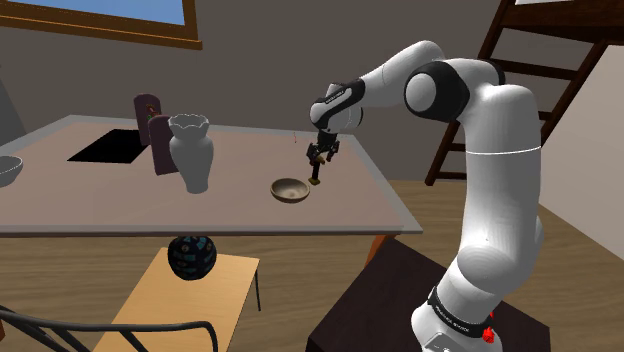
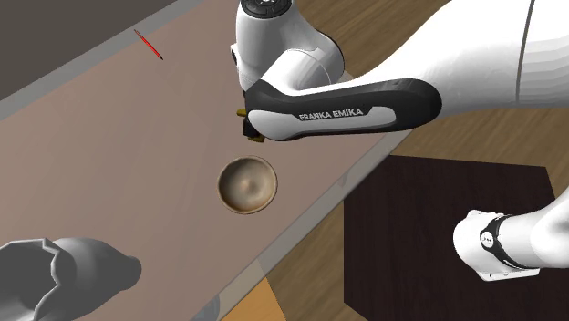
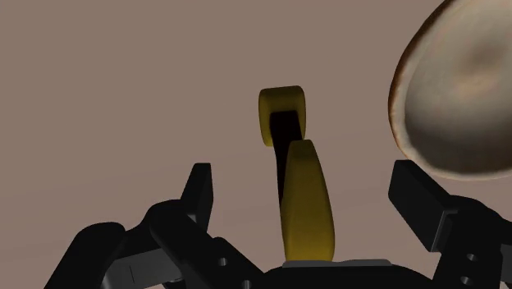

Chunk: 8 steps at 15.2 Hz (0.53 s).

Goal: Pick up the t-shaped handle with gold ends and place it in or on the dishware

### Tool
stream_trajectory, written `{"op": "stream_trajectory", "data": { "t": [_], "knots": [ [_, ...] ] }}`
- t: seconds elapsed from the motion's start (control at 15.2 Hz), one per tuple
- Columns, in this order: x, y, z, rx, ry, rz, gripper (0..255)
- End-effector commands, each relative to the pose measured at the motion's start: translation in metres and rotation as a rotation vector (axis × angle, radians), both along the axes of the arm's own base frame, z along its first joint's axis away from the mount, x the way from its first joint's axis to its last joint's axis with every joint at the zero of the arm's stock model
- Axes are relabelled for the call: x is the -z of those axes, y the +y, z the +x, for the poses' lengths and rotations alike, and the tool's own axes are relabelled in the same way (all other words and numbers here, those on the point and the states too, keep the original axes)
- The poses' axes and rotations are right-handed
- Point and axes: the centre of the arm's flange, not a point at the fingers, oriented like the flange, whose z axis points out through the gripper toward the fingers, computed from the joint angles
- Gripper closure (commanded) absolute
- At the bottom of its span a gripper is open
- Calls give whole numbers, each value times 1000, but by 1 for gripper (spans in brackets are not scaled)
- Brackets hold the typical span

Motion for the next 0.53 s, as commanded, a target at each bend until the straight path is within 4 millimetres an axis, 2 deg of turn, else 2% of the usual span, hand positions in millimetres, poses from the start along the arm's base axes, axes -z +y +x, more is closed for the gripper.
{"op": "stream_trajectory", "data": {
  "t": [0.0,0.07,0.13,0.46],
  "knots": [
    [0,0,0,0,0,0,0],
    [0,0,0,0,0,0,0],
    [0,0,0,0,0,0,255],
    [0,0,0,0,0,0,255]
  ]
}}
